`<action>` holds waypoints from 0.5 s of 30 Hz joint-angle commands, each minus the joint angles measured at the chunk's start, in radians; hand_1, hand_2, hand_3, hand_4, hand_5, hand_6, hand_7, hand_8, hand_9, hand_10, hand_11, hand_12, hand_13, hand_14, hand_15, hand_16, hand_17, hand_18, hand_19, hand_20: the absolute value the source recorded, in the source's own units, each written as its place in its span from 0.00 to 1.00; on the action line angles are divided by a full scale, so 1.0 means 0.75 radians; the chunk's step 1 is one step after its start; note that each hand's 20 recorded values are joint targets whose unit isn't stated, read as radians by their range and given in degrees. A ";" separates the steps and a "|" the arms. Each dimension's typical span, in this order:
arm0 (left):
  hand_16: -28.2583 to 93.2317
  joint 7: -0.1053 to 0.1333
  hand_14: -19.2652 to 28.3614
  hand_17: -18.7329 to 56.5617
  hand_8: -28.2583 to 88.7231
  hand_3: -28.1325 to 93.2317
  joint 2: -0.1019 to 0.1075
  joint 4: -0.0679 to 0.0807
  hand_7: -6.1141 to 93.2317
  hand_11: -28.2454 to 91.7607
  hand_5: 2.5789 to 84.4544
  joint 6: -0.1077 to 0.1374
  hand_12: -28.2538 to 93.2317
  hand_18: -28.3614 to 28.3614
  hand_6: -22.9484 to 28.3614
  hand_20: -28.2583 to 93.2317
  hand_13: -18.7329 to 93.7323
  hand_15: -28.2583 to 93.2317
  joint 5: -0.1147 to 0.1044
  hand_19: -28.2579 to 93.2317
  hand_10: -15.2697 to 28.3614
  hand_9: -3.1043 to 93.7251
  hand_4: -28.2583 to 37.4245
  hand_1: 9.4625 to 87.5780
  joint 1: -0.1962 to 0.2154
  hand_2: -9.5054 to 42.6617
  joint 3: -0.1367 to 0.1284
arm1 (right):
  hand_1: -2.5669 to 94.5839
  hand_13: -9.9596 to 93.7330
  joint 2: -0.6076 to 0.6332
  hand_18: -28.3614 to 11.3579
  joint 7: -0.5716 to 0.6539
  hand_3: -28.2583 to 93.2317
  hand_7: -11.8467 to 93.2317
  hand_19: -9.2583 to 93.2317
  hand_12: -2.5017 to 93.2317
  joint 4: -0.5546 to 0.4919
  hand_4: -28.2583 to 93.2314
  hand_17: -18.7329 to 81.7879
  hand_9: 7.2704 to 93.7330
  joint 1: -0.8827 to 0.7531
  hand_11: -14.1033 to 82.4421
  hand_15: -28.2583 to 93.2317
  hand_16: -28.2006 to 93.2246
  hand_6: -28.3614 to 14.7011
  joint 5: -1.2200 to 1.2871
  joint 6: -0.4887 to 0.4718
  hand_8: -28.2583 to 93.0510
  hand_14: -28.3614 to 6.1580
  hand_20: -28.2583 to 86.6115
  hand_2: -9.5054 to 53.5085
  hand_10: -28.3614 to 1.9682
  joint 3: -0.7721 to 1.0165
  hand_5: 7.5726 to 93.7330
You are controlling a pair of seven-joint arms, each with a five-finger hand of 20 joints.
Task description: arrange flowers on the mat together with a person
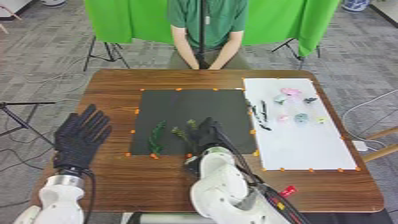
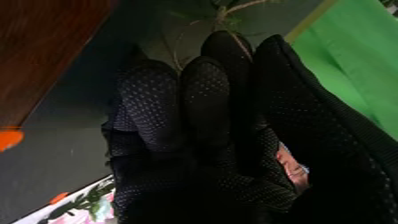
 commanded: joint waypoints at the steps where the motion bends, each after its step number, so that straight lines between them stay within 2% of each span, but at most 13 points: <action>1: 0.17 -0.038 0.69 0.12 0.15 0.84 0.005 0.013 0.19 0.38 0.43 -0.011 0.28 0.79 0.61 0.31 0.35 0.41 0.009 0.54 0.69 0.32 0.00 0.20 -0.014 0.41 0.020 | 0.53 0.74 -0.044 0.00 0.020 0.85 0.64 0.90 0.48 0.043 0.03 0.47 0.74 -0.036 0.73 0.81 0.45 0.57 -0.007 0.036 0.36 0.30 0.41 0.08 0.36 -0.017 0.70; 6: 0.17 -0.006 0.69 0.12 0.15 0.83 0.006 0.005 0.19 0.38 0.43 -0.003 0.28 0.79 0.61 0.31 0.35 0.41 -0.001 0.54 0.69 0.32 0.00 0.20 0.006 0.41 0.008 | 0.49 0.73 -0.018 0.00 0.009 0.85 0.64 0.90 0.44 0.024 0.04 0.46 0.73 -0.030 0.75 0.81 0.45 0.56 0.012 0.020 0.35 0.28 0.41 0.02 0.33 -0.044 0.68; 8: 0.17 -0.011 0.69 0.12 0.15 0.83 0.000 0.001 0.19 0.38 0.43 0.000 0.28 0.79 0.61 0.31 0.35 0.41 0.002 0.54 0.69 0.32 0.00 0.20 0.019 0.41 0.000 | 0.49 0.73 -0.010 0.00 0.009 0.84 0.64 0.90 0.44 0.017 0.05 0.45 0.73 -0.044 0.75 0.82 0.44 0.56 0.011 0.004 0.35 0.28 0.41 0.02 0.32 -0.056 0.68; 10: 0.17 0.000 0.70 0.12 0.15 0.84 0.001 0.004 0.19 0.38 0.43 0.000 0.28 0.79 0.61 0.31 0.35 0.41 -0.010 0.54 0.69 0.32 0.00 0.20 0.017 0.41 0.005 | 0.48 0.72 -0.006 0.00 0.010 0.84 0.63 0.90 0.43 0.009 0.05 0.45 0.73 -0.050 0.75 0.81 0.44 0.55 0.024 0.000 0.34 0.27 0.41 0.01 0.31 -0.061 0.68; 13: 0.17 -0.006 0.70 0.12 0.15 0.84 -0.004 0.006 0.19 0.38 0.43 -0.006 0.28 0.79 0.61 0.31 0.35 0.41 -0.007 0.54 0.69 0.32 0.00 0.20 0.018 0.41 0.004 | 0.47 0.72 -0.002 0.00 0.008 0.84 0.61 0.90 0.42 0.006 0.05 0.45 0.72 -0.051 0.75 0.81 0.44 0.55 0.024 0.000 0.34 0.26 0.41 0.01 0.31 -0.061 0.68; 15: 0.17 0.003 0.70 0.12 0.15 0.84 -0.005 0.003 0.19 0.38 0.43 -0.002 0.28 0.79 0.61 0.31 0.35 0.41 -0.010 0.54 0.69 0.33 0.00 0.20 0.025 0.41 0.002 | 0.46 0.72 0.004 0.00 0.004 0.84 0.60 0.90 0.42 0.000 0.05 0.44 0.72 -0.049 0.74 0.81 0.44 0.54 0.025 0.004 0.34 0.25 0.41 0.01 0.30 -0.063 0.68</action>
